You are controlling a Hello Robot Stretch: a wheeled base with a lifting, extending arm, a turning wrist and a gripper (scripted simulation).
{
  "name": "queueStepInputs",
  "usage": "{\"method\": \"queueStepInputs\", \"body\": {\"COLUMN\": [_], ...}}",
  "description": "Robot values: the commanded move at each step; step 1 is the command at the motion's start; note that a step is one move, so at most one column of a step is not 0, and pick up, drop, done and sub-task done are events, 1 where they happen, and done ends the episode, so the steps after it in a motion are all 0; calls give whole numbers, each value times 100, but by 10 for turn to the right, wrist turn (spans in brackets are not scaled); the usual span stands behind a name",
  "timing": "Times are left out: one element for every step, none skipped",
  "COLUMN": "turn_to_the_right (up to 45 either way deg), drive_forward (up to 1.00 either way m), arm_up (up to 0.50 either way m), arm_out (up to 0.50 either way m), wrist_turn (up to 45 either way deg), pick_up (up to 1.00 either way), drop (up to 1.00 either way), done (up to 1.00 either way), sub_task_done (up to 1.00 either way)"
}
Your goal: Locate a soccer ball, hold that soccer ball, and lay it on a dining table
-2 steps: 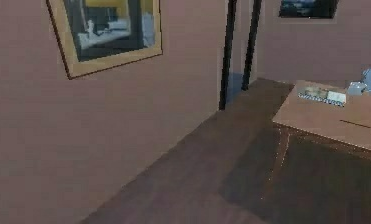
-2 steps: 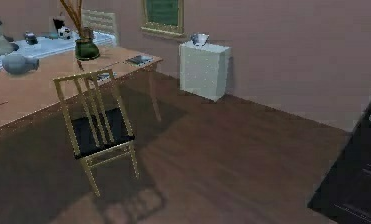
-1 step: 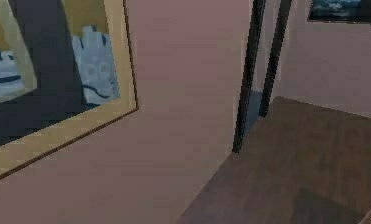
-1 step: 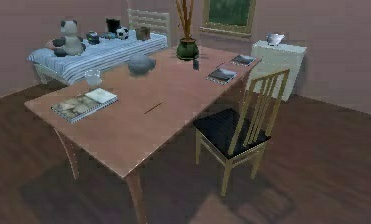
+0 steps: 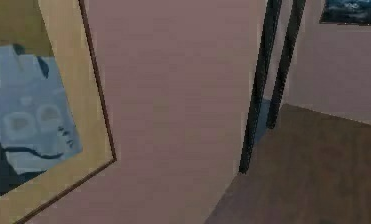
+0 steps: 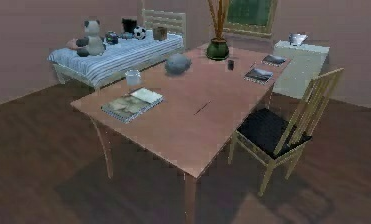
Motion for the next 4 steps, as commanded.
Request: {"method": "queueStepInputs", "body": {"turn_to_the_right": [330,0,60,0], "drive_forward": [0,100,0,50], "arm_up": [0,0,0,0], "arm_out": [0,0,0,0], "wrist_turn": [0,0,0,0], "pick_up": [0,0,0,0], "drop": [0,0,0,0], "done": [0,0,0,0], "sub_task_done": [0,0,0,0]}}
